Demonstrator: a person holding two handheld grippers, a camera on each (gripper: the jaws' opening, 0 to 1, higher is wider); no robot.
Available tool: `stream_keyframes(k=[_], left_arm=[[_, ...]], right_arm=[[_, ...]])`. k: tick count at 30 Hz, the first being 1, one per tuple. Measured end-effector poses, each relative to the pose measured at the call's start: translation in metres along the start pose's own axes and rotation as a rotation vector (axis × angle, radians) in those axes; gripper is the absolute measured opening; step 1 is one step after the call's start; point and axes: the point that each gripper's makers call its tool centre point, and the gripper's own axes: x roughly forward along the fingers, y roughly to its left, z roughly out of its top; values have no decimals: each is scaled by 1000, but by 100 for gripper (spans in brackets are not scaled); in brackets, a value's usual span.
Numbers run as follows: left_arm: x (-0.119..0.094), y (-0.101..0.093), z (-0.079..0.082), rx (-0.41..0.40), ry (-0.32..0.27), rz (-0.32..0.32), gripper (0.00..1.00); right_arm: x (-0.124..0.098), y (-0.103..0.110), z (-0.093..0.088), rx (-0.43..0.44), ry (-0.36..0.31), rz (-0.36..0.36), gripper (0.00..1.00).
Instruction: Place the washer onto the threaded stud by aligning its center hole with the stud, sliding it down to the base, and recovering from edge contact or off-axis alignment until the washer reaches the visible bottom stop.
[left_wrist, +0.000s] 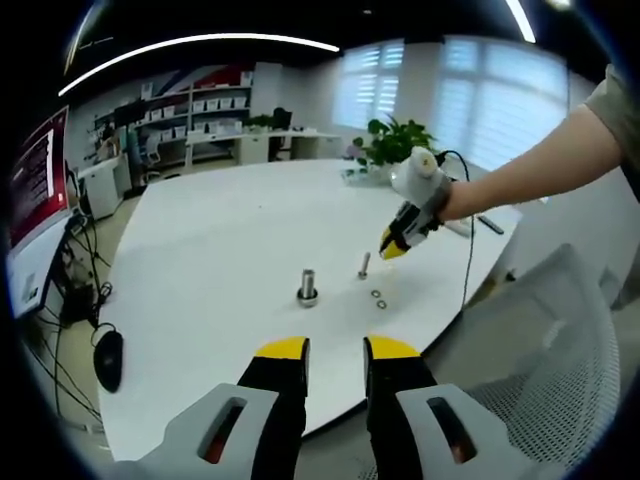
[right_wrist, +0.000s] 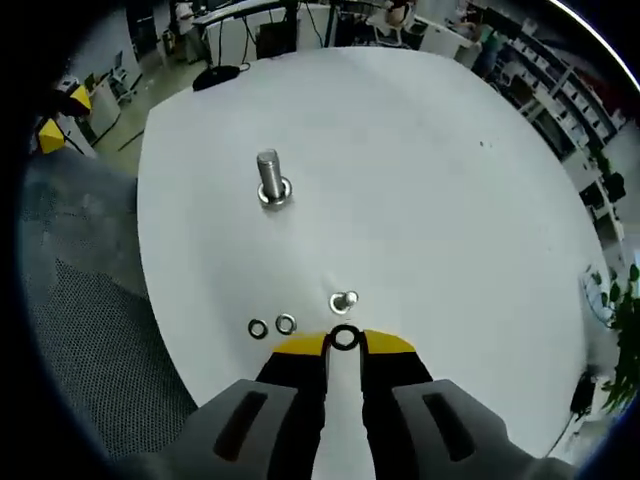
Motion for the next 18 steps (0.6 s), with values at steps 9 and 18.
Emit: stream_keyframes(k=[9, 18], left_arm=[[0, 0, 0, 0, 0, -1, 19], [0, 1, 0, -2, 0, 2, 19]], right_arm=[[6, 2, 12, -17, -15, 3, 14], [14, 3, 13, -51, 8, 6, 14]])
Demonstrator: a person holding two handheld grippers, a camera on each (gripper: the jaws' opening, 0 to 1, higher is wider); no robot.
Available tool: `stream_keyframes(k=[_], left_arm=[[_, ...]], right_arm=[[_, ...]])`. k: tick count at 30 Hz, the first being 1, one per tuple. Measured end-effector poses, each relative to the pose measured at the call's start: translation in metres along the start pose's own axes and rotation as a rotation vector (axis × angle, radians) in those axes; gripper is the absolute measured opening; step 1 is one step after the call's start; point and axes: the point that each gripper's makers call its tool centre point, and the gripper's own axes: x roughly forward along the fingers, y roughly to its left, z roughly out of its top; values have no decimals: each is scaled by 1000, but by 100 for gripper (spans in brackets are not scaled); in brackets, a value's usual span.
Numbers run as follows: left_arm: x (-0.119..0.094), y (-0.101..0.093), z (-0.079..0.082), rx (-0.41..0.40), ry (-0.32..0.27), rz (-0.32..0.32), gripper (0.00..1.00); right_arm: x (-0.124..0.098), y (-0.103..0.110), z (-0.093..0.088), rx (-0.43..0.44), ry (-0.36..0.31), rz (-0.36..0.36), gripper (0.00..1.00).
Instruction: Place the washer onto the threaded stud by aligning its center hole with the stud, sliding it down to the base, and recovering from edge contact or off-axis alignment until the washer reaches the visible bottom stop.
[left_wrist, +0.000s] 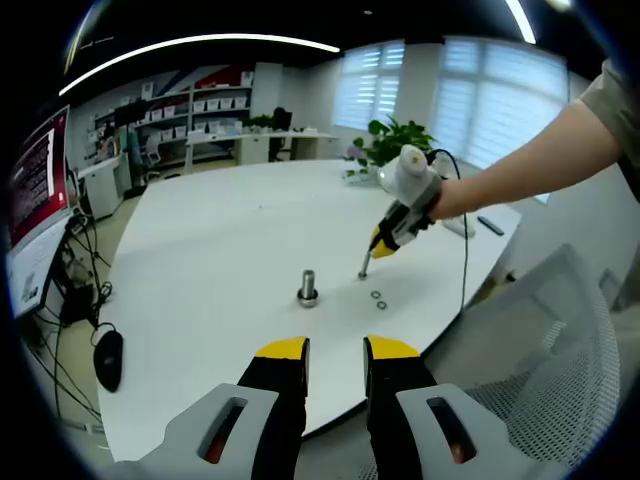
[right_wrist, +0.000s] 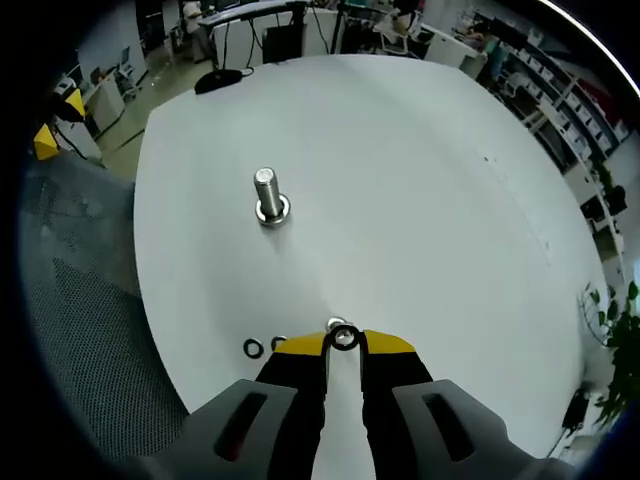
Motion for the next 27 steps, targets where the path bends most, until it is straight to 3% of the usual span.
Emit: stream_keyframes(k=[18, 27], left_arm=[[0, 2, -1, -5, 5, 10, 19], [0, 2, -1, -4, 8, 9, 19]], right_arm=[[7, -5, 7, 3, -8, 3, 14], [13, 1, 0, -32, 27, 17, 14]])
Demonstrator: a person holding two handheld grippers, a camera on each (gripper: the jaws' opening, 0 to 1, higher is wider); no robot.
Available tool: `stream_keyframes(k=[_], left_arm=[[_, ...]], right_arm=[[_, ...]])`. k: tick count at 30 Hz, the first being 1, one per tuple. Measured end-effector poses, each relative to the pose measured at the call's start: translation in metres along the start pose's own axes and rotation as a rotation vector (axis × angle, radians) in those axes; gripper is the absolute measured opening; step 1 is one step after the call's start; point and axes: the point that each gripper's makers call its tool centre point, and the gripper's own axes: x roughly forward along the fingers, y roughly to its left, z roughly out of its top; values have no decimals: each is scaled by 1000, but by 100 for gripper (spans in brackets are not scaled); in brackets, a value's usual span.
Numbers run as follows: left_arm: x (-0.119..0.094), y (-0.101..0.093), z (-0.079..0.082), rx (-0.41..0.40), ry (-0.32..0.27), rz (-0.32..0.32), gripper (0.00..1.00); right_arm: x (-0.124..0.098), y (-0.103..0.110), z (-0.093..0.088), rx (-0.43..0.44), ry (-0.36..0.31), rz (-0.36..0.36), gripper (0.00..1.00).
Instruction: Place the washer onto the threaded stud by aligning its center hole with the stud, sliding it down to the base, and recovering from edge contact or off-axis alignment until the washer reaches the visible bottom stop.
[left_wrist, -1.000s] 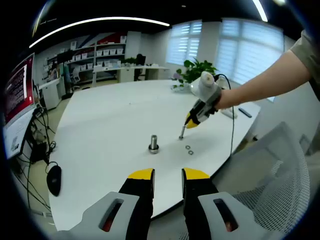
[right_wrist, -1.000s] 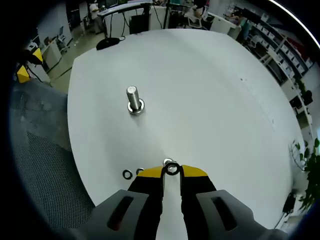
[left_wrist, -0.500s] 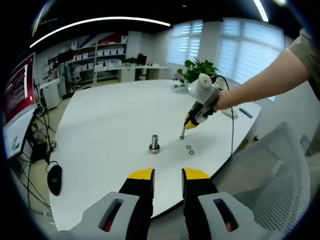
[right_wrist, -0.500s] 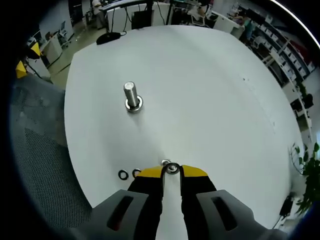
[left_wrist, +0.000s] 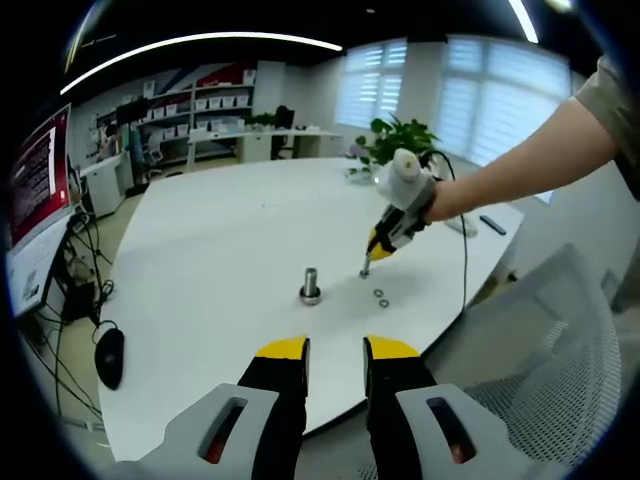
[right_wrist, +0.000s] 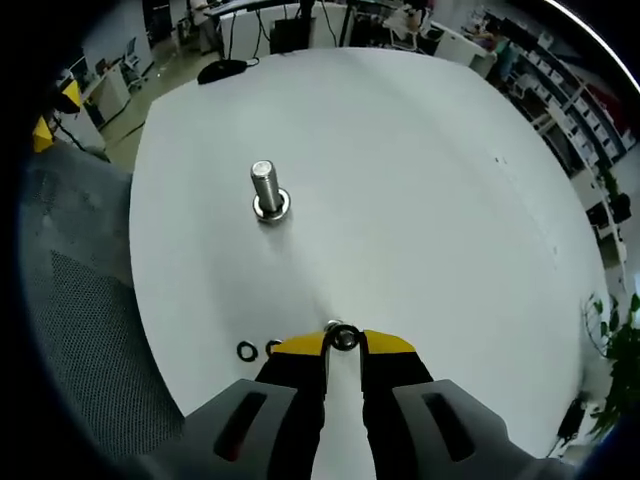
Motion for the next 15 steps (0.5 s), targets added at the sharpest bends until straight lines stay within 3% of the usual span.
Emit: stream_keyframes(k=[15], left_arm=[[1, 0, -4, -5, 17, -1, 19]], right_arm=[[27, 9, -11, 17, 55, 43, 14]])
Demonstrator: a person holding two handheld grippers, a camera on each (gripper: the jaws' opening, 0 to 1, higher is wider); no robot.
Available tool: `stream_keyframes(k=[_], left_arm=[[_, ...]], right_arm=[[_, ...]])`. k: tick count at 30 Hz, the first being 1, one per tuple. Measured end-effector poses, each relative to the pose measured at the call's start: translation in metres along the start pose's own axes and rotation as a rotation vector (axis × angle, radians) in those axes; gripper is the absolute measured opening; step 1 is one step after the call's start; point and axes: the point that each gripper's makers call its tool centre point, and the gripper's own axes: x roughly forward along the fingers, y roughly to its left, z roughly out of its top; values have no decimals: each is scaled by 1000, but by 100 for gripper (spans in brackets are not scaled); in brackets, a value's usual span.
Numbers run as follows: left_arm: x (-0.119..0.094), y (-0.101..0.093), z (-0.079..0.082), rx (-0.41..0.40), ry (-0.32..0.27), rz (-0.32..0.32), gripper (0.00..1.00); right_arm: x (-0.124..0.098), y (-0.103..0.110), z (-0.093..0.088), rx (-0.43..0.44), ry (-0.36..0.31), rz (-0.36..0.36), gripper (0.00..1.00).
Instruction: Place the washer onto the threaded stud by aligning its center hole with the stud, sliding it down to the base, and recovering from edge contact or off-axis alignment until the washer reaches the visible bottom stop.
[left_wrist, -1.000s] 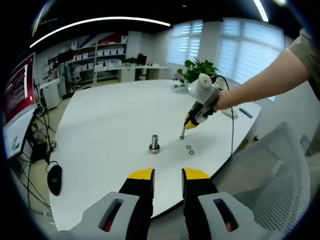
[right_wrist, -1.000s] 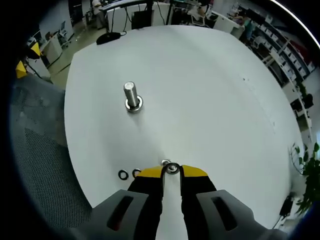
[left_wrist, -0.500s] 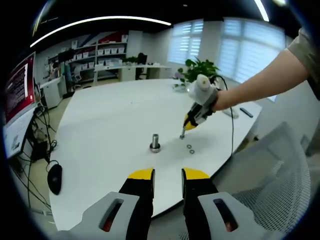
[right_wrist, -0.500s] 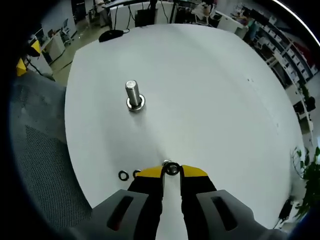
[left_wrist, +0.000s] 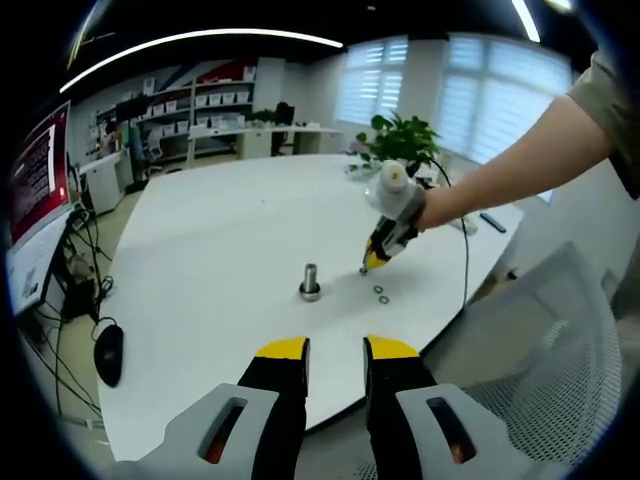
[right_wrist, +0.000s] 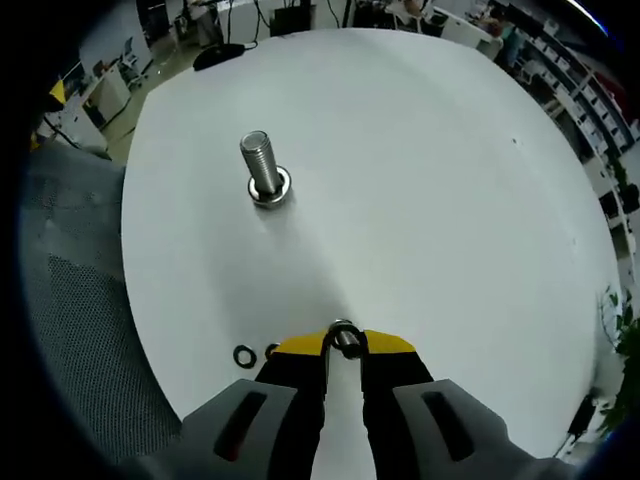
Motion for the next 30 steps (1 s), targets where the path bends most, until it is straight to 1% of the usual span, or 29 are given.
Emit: stream_keyframes(k=[5, 7, 14, 18, 22, 30], left_arm=[[0, 0, -1, -4, 7, 0, 19], [0, 0, -1, -2, 8, 0, 19], [1, 1, -2, -8, 11, 3, 19], [1, 1, -2, -8, 10, 4, 19], [0, 2, -1, -9, 6, 6, 19], [0, 0, 2, -3, -8, -1, 19]], right_arm=[[6, 4, -5, -2, 22, 15, 15], [10, 3, -8, 4, 30, 19, 15], [10, 3, -8, 22, 29, 25, 15], [8, 5, -10, 37, 25, 30, 17], [5, 7, -16, 44, 35, 28, 18], [-8, 8, -24, 59, 35, 5, 21]])
